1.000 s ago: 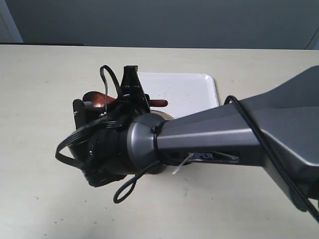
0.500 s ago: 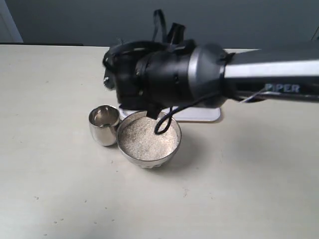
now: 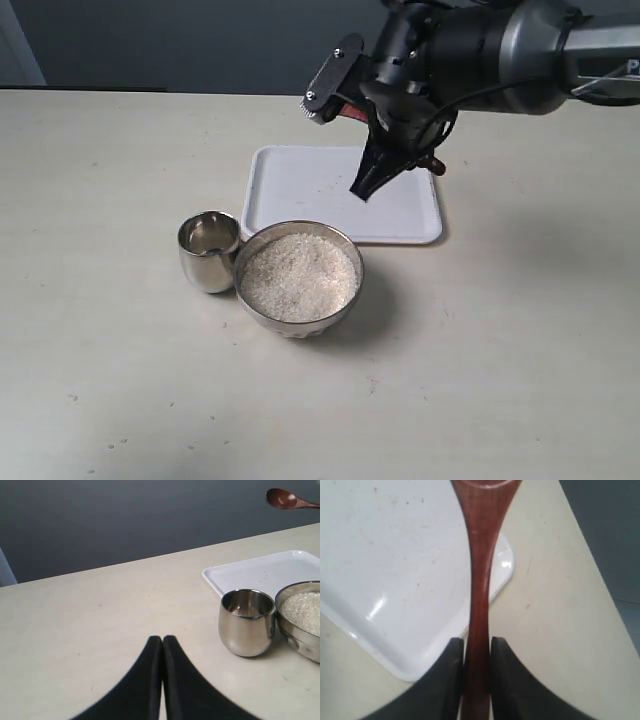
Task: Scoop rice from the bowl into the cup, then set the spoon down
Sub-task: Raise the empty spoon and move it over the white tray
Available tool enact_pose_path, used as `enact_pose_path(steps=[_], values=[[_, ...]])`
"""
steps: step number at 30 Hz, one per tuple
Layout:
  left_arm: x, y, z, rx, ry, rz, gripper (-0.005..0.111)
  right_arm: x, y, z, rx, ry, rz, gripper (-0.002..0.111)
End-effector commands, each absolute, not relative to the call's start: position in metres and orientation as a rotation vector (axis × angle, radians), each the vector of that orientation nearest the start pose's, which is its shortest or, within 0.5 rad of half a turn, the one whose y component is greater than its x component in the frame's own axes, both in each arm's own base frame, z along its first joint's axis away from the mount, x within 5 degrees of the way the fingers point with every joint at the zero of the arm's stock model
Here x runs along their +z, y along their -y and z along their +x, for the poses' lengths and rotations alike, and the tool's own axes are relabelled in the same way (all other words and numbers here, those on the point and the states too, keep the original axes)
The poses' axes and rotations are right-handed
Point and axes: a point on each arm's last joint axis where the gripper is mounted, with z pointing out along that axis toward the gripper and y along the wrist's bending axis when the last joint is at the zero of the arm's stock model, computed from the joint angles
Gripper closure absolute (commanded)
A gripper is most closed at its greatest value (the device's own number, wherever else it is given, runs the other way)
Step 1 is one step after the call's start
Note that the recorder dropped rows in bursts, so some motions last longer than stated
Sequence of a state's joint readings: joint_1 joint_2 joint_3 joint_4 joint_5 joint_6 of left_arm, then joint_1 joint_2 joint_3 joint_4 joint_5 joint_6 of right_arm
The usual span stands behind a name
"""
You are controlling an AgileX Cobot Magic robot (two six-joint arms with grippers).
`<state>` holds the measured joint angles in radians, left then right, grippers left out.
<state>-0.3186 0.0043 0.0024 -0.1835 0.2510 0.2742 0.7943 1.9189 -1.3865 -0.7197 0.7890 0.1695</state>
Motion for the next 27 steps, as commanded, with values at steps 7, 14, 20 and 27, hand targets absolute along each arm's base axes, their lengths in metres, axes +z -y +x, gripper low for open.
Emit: enact_pose_path(steps=[7,14,20,27], values=[[0.192,0.021,0.051,-0.204,-1.679,0.388,0.106,0.184,-0.235,0.348,-0.314,-2.310,-1.187,0.109],[0.192,0.021,0.051,-0.204,-1.679,0.388,0.106,0.167,-0.237,0.351,-0.297,-2.333,-1.210,0.109],[0.192,0.021,0.051,-0.204,-1.679,0.388,0.106,0.146,-0.245,0.348,-0.199,-2.362,-1.283,0.109],[0.192,0.021,0.051,-0.204,-1.679,0.388,0.106,0.135,-0.248,0.350,-0.175,-2.354,-1.293,0.109]])
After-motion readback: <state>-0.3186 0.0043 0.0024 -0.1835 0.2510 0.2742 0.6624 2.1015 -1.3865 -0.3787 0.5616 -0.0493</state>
